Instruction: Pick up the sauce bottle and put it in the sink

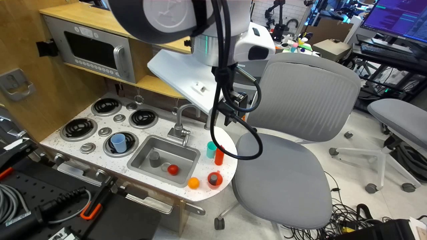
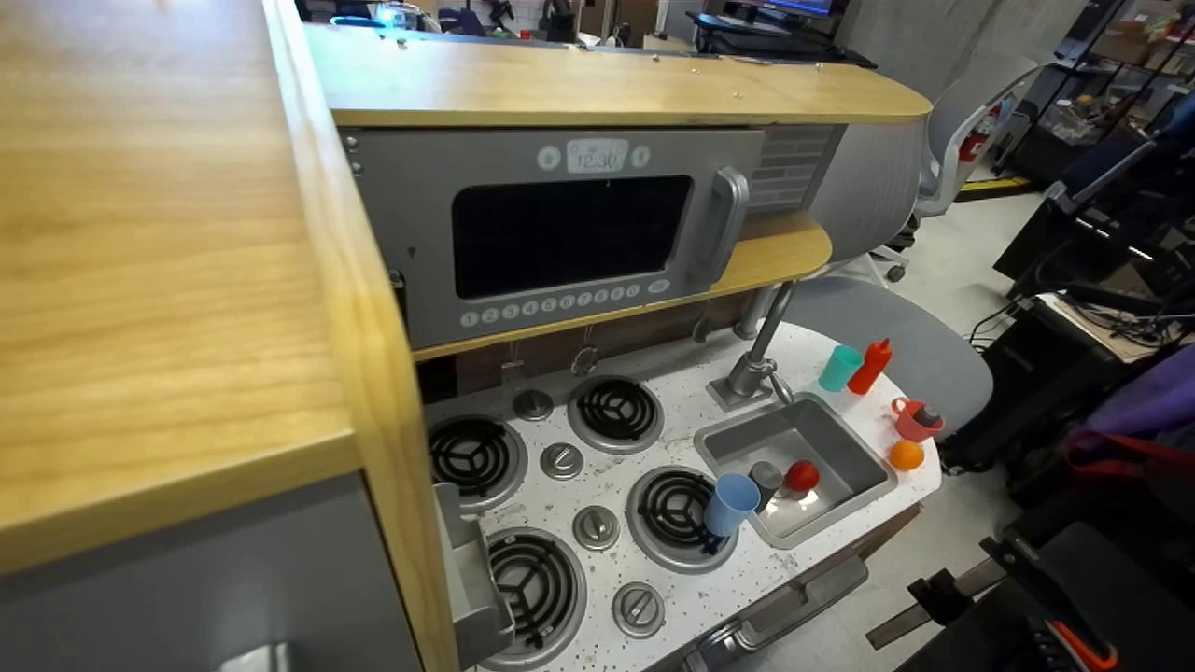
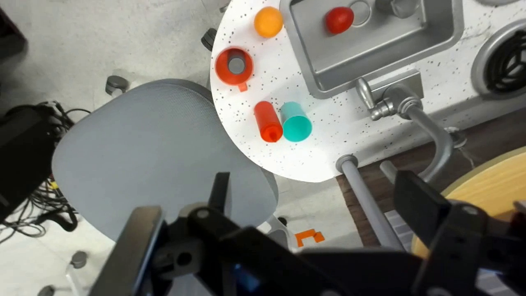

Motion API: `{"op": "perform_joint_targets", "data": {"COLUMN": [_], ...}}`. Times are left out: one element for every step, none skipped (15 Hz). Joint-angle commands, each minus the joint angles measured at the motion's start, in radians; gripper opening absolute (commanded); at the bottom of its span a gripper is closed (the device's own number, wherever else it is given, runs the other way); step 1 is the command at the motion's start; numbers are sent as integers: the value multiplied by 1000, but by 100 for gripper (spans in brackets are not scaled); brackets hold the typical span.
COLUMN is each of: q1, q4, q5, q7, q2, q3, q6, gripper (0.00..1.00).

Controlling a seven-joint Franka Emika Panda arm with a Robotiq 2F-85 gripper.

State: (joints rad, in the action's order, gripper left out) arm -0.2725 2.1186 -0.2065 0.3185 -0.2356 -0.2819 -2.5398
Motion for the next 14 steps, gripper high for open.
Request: {"op": "perform_joint_targets", "data": {"q1": [-22,-20,-19,-17,-16,-15,-14,-11,-8,-5,-2,1,5,6], "q4": [-102,-117,-130,-142,-150,-159,-164,-172,-180,-186,-196,-207,-221,-236], "q5": [-33,-35,-39,-45,-53,-69,-82,-99,-116,-130,-144,-159,-171,-185], "q7": [-188,-245,-300,-354,-405,-451,-497,-542,-587,-632,-678,-722,-770,-815], "q2": [-112,-135,-155,-177,-195,-216,-233,-256,-279,-297,-318,-337,-357,-377], "q3": [27,28,30,33,34,39,42,46,49,50,51,51,48,47], "q6": [-13,-18,-21,-28,-34,-46,-62,-86,-105,-125,-139,-150,-153,-149], "gripper": [100,100,100,100,100,100,100,100,100,100,100,100,100,100]}}
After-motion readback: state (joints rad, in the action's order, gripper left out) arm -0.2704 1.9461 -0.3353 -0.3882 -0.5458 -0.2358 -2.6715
